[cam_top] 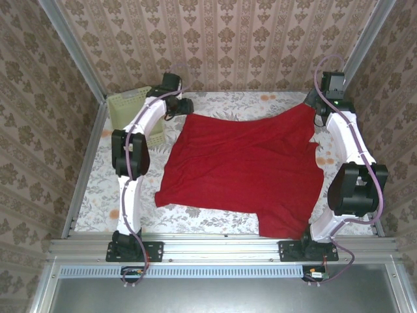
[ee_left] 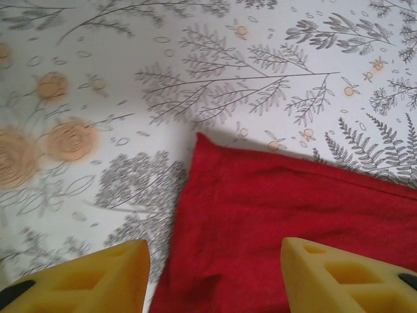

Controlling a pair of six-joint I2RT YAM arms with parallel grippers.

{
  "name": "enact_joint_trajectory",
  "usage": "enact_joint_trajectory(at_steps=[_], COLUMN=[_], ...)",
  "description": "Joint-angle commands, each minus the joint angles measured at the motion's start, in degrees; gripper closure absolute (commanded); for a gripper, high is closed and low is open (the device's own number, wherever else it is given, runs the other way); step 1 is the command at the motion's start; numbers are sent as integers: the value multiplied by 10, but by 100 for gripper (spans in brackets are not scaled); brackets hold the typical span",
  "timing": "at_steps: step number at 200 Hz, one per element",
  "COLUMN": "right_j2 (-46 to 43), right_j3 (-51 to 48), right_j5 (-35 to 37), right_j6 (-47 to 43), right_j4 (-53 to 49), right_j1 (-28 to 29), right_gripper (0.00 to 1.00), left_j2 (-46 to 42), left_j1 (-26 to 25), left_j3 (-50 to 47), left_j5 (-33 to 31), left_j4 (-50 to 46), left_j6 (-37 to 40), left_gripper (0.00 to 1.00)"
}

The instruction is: Fold the inside-out t-shirt

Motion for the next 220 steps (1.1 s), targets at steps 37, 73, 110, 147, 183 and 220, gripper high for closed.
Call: enact_joint_trajectory(at_steps=[37,73,110,147,183,220], right_j2=[8,16,30,50,63,72], right_j3=[12,9,9,12,15,19], right_j5=[10,2,-4,-6,-6,-10], right_j6=[-10,-12,-14,-11,-13,-8], right_j4=[16,23,29,33,30,34], right_j1=[4,5,8,9,11,11], right_gripper=[100,100,100,100,100,100], left_j2=[108,161,202,224,235,235], left_j1=[2,4,6,10,15,14], left_j3=[98,162,204,225,251,243], left_j5=[-22,-7,19,43,43,34], left_j4=[-15,-19,-14,8,-8,4], left_j6=[9,-6,-21,-27,-33,-36], left_gripper=[44,45,60,75,71,90])
